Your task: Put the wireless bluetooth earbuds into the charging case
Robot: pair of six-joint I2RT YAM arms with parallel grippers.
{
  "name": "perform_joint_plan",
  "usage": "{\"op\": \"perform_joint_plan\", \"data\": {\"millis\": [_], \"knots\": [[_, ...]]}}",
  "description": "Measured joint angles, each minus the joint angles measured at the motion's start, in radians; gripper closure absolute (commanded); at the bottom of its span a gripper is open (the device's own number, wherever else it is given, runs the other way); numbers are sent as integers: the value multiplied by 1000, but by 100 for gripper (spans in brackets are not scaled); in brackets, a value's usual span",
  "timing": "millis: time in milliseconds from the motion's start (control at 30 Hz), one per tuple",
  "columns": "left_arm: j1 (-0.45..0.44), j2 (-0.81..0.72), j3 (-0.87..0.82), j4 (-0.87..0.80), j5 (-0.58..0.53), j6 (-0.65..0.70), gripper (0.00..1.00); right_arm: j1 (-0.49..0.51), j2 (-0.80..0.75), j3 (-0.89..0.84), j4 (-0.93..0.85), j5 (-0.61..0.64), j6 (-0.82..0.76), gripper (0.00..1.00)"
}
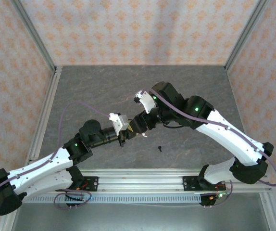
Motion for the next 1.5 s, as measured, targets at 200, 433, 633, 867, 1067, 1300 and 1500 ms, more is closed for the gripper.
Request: {"op": "perform_joint_plan", "data": {"millis": [200, 433, 633, 867, 1067, 1300, 1500], "knots": [[0, 0, 0, 10, -15, -6, 100, 2, -14, -10, 33, 32, 14, 36], [-16, 0, 0, 10, 23, -3, 100, -7, -47, -12, 130, 115, 26, 36], [-16, 0, 0, 10, 24, -3, 100, -7, -63, -18, 147, 156, 54, 37], [-16, -9, -1, 0, 8, -3, 100, -8, -170, -81, 150, 245, 141, 38], [-16, -43, -16, -34, -35, -6, 100, -8, -259, -140, 103, 398, 229, 39], [-16, -122, -46, -130, -86, -10, 100, -38, -287, -357, 23, 522, 373, 43], [-16, -215, -94, -194, -123, -23, 100, -38, -256, -621, 23, 504, 474, 49]]}}
